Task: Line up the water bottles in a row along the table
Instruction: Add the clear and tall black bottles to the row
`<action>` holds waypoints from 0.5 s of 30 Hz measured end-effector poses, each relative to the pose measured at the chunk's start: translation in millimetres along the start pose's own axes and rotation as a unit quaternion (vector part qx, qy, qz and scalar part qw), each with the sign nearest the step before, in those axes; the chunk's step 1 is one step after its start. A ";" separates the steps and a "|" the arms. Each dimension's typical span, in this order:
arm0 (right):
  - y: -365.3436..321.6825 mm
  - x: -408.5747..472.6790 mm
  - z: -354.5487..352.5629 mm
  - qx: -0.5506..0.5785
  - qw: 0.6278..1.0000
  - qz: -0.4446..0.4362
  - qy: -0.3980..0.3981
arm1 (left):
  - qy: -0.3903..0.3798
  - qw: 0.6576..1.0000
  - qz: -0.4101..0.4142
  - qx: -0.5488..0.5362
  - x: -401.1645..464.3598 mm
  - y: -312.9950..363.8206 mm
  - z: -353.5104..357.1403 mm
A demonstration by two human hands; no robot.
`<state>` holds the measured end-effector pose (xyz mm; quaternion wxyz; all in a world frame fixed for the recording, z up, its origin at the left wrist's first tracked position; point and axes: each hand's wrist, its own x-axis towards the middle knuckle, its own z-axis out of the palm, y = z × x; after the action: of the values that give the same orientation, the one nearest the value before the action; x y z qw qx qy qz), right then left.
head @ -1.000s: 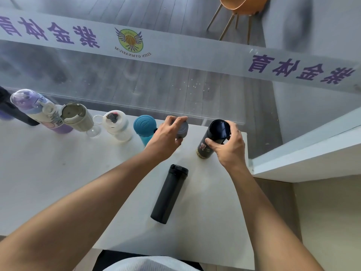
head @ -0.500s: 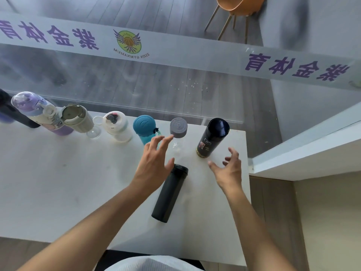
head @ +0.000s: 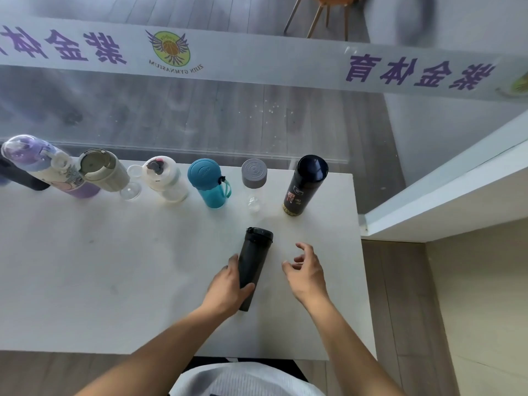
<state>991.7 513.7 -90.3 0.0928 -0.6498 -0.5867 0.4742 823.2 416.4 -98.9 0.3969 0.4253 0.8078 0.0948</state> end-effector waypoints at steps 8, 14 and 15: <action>-26.1 -4.6 -11.6 0.064 0.996 0.008 -0.056 | -0.006 0.995 0.089 -0.041 -16.9 4.0 0.8; -35.7 -10.1 -41.9 0.122 0.991 -0.020 -0.060 | 0.017 0.987 0.154 -0.039 -22.7 23.5 -4.0; -35.9 -11.1 -48.9 0.127 0.990 -0.029 -0.046 | 0.019 0.985 0.167 -0.029 -21.7 27.7 -5.6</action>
<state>1004.5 536.2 -34.3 0.1614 -0.5930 -0.5444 0.5709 843.1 418.1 -69.3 0.3724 0.5409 0.7294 0.1915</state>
